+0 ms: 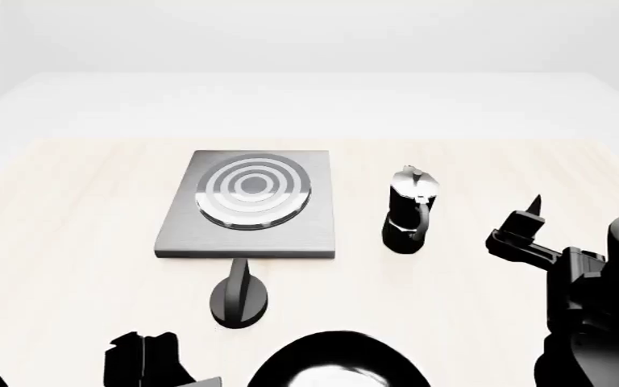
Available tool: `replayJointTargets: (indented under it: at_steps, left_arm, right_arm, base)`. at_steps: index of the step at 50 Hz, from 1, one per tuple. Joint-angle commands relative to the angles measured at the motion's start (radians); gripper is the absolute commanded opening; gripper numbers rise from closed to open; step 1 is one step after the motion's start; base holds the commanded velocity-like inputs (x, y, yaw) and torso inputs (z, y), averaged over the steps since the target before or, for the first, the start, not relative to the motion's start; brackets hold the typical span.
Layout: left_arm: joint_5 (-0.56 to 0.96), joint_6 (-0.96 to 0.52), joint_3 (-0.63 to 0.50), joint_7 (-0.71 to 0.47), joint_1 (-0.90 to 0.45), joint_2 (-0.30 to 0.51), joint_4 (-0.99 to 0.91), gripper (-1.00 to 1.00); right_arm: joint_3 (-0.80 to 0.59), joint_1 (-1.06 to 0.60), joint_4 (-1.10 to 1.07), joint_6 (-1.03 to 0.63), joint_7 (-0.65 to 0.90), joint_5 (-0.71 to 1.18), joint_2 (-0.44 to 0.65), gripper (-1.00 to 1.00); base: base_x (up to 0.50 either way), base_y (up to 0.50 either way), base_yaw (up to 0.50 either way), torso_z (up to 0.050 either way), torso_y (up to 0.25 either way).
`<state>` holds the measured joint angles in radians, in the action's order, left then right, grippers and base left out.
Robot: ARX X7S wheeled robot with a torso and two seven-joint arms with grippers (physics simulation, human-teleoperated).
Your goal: Turn on the stove and put the frying pan on it.
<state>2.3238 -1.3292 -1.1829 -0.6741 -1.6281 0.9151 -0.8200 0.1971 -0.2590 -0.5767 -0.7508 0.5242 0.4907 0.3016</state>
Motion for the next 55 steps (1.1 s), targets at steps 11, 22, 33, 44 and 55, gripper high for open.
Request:
replayJointTargets:
  at_steps: [11, 22, 33, 44, 55]
  left_arm:
    - [-0.053, -0.007, -0.030, 0.008, 0.080, 0.024, -0.009, 1.00]
    - [-0.050, -0.005, -0.030, 0.009, 0.069, 0.034, -0.002, 1.00]
    - [-0.051, -0.003, -0.033, 0.011, 0.067, 0.034, -0.002, 1.00]
    - [-0.061, 0.006, -0.028, 0.027, 0.080, 0.025, -0.009, 1.00]
    - [-0.074, -0.039, -0.082, -0.024, 0.054, 0.064, 0.046, 1.00]
  right_arm:
    - [0.026, -0.001, 0.007, -0.006, -0.017, -0.001, -0.018, 1.00]
    - [0.007, -0.012, 0.016, -0.028, 0.000, -0.007, -0.013, 1.00]
    - [0.005, -0.012, 0.016, -0.026, 0.004, -0.004, -0.010, 1.00]
    - [0.006, -0.008, 0.014, -0.014, -0.002, 0.005, -0.009, 1.00]
    - [0.006, -0.006, 0.012, -0.010, -0.002, 0.009, -0.007, 1.00]
  base:
    - [0.00, 0.00, 0.00, 0.000, 0.000]
    - [0.00, 0.00, 0.00, 0.000, 0.000]
    - [0.00, 0.00, 0.00, 0.000, 0.000]
    - [0.00, 0.00, 0.00, 0.000, 0.000]
    - [0.00, 0.00, 0.00, 0.000, 0.000]
